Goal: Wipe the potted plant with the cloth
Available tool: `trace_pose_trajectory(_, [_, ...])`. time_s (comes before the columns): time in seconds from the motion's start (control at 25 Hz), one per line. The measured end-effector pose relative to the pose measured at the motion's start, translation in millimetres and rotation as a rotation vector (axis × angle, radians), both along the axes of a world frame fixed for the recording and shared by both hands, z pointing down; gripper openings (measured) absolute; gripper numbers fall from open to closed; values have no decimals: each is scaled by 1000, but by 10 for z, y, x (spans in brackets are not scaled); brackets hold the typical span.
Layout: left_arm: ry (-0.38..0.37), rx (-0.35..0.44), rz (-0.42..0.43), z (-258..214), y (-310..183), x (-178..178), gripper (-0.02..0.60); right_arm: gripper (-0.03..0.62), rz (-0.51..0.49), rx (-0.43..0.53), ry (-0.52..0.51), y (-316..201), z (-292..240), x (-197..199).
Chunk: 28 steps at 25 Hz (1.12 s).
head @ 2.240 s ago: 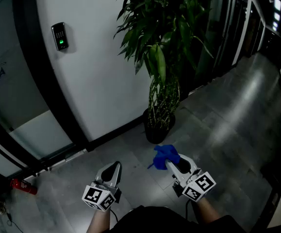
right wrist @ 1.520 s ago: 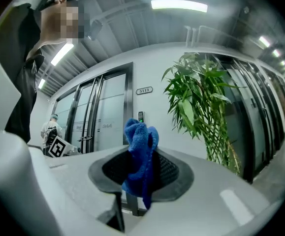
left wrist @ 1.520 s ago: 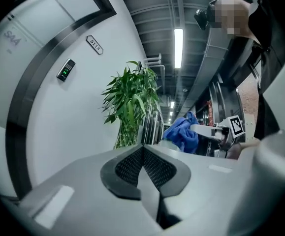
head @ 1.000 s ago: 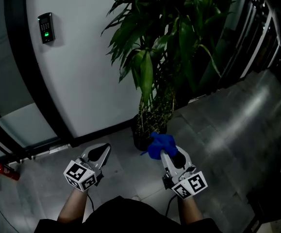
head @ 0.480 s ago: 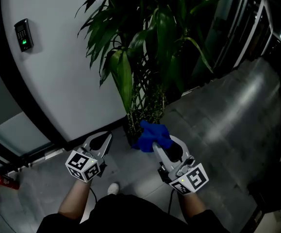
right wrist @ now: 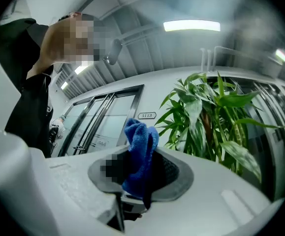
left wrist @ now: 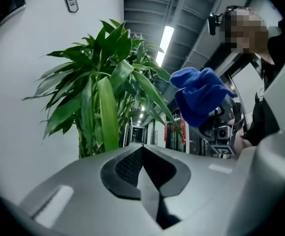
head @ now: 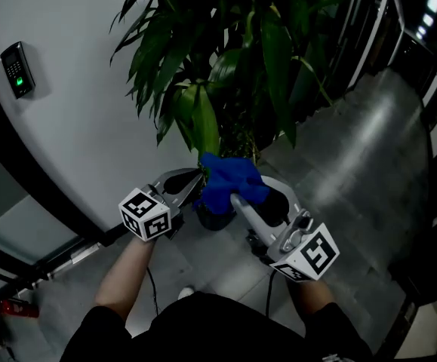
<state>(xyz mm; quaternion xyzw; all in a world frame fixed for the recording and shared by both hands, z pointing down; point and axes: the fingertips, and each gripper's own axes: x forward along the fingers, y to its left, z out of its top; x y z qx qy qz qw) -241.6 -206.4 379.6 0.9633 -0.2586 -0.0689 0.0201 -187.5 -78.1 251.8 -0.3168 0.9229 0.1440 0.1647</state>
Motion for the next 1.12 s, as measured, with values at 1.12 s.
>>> trace_pose_trajectory(1.12, [112, 66, 120, -694, -357, 385, 6, 109, 51, -93, 34, -1214, -287, -267])
